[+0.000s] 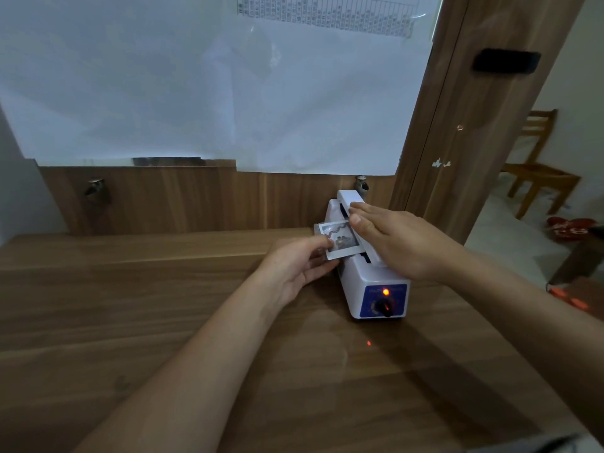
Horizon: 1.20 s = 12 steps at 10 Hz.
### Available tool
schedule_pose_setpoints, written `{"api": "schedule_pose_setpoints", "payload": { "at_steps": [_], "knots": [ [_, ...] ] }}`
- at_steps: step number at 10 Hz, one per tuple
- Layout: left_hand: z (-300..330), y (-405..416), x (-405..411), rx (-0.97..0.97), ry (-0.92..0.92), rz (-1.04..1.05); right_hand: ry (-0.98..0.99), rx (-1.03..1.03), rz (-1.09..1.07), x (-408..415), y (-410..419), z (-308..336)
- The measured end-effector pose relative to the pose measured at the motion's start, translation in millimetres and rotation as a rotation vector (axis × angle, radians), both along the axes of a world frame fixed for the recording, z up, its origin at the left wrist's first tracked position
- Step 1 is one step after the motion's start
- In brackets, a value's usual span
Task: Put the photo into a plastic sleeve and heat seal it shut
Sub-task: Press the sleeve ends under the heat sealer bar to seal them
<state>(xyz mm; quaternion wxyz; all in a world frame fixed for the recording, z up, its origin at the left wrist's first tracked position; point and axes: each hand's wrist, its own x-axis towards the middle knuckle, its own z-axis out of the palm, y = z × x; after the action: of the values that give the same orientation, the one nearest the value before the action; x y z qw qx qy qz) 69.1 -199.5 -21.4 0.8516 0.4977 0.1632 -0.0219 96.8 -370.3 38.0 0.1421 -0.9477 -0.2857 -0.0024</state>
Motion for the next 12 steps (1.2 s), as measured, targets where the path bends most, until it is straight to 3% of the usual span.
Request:
{"api": "schedule_pose_setpoints", "payload": {
  "at_steps": [12],
  "knots": [
    [-5.8, 2.5, 6.6, -0.001, 0.007, 0.017, -0.022, -0.004, -0.02, -0.6, 3.6, -2.4]
  ]
}}
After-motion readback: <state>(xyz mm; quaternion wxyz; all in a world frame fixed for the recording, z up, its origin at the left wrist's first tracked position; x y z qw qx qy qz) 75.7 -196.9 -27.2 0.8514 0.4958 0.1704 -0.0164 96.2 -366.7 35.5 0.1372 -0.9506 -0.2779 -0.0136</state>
